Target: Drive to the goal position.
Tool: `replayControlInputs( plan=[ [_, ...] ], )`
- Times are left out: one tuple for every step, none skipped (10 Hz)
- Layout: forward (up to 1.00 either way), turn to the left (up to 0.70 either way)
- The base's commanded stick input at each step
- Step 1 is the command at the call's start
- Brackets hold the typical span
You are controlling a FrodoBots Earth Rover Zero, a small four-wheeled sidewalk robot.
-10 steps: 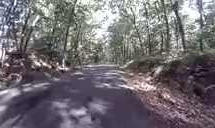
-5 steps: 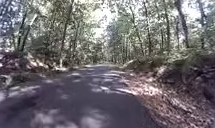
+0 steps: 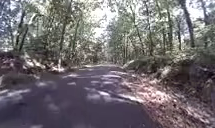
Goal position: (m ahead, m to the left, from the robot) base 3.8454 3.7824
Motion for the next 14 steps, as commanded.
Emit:
replayControlInputs(
  plan=[
    [0.7,-0.13],
    [0.7,-0.03],
    [0.7,0.0],
    [0.7,0.0],
    [0.7,0.0],
    [0.7,0.0],
    [0.7,0.0],
    [0.7,0.0],
    [0.7,0.0],
    [0.7,0.0],
    [0.7,0.0],
    [0.7,0.0],
    [0.7,0.0],
    [0.7,0.0]
  ],
)
